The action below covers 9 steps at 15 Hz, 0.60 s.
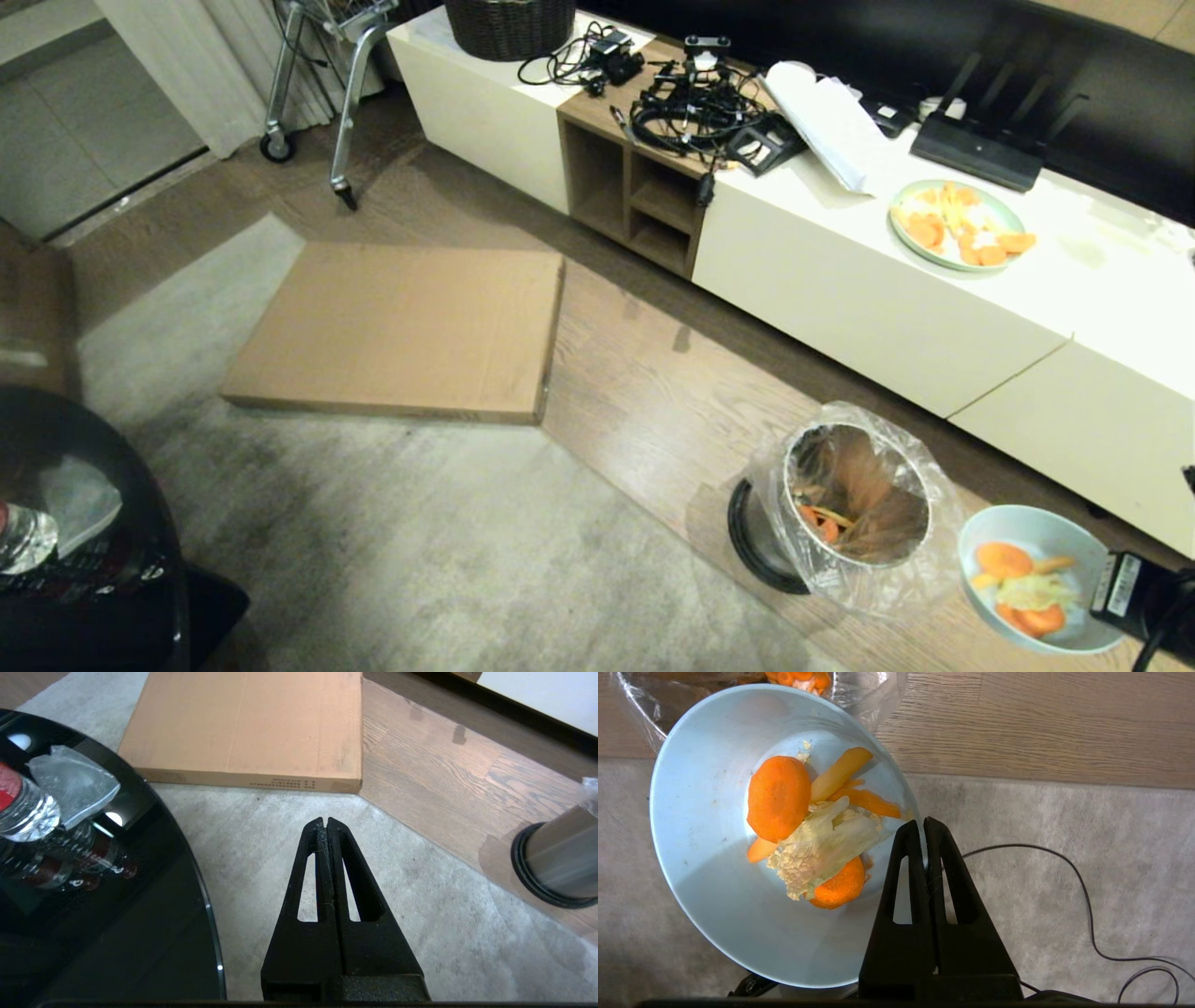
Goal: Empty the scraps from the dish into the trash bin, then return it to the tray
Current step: Move the bowl over the trash can
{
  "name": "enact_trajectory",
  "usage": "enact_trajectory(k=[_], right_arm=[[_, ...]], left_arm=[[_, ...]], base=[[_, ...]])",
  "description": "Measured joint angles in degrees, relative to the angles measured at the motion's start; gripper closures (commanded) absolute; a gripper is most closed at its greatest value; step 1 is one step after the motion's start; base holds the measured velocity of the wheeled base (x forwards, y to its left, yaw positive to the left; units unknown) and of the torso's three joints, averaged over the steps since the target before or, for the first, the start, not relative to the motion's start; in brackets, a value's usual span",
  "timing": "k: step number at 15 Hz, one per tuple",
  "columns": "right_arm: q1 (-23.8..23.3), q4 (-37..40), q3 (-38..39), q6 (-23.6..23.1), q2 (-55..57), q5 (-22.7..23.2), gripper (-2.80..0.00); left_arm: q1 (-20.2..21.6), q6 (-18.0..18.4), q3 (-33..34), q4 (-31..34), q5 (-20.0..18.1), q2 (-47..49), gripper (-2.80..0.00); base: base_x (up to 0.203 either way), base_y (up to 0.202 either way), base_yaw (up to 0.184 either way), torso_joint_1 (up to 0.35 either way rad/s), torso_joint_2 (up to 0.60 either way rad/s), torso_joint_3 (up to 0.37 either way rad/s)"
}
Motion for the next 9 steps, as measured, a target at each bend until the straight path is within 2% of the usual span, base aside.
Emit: enact_trajectory(k=[9], right_arm=[[-1.43,0.04,-0.22,-0.05,0.11,-0.40,0.00]], left_arm=[[0.00,0.02,0.00,0.02,0.09,0.00,0.00]], base=[[0.000,0.000,0.000,0.000,0.00,0.000]])
